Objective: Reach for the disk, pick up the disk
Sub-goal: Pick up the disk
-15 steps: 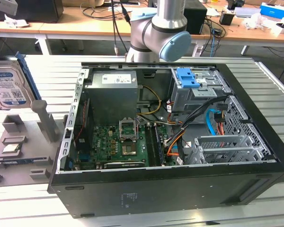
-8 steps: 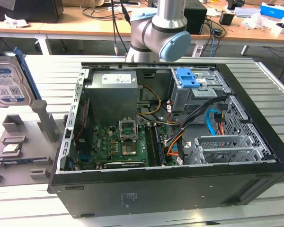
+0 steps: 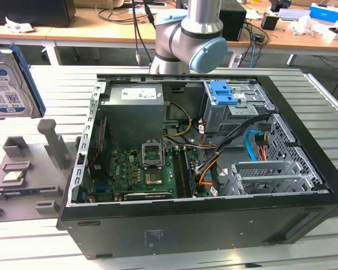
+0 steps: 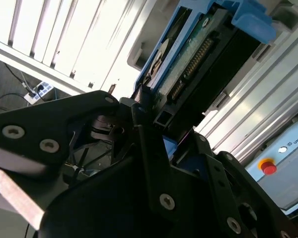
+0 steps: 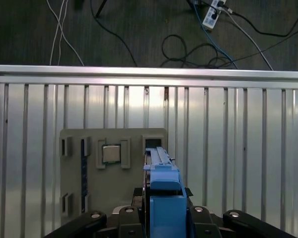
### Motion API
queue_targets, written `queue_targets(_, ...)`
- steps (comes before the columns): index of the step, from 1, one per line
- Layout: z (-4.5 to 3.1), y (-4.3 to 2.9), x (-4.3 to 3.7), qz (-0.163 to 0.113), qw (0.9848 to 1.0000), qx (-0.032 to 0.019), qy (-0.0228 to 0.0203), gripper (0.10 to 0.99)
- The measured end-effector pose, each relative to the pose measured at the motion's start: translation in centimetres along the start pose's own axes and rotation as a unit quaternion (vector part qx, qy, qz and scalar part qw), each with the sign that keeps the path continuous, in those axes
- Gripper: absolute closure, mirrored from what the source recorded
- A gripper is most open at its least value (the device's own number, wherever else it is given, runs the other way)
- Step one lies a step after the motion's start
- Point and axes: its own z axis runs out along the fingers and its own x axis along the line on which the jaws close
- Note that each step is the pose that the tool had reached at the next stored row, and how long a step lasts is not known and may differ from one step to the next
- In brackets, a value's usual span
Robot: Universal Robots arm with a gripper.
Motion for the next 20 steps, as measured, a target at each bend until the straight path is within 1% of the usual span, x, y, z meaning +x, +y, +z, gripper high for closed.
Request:
queue_targets(4, -0.89, 0.03, 0.0, 0.0, 1.0, 0.0, 0.0, 0.722)
queue_targets(6, -1.66, 0.05, 0.0, 0.0, 1.0, 0.0, 0.0, 0.722)
queue_targets(12, -2.99, 0.08, 0.0, 0.0, 1.0, -0.0001, 0.0, 0.722)
queue_targets(15, -3.94, 0.11, 0.01, 0.0, 1.0, -0.0001, 0.0, 0.722)
queue_targets(20, -4.82, 0.13, 0.01, 0.0, 1.0, -0.0002, 0.0, 0.722)
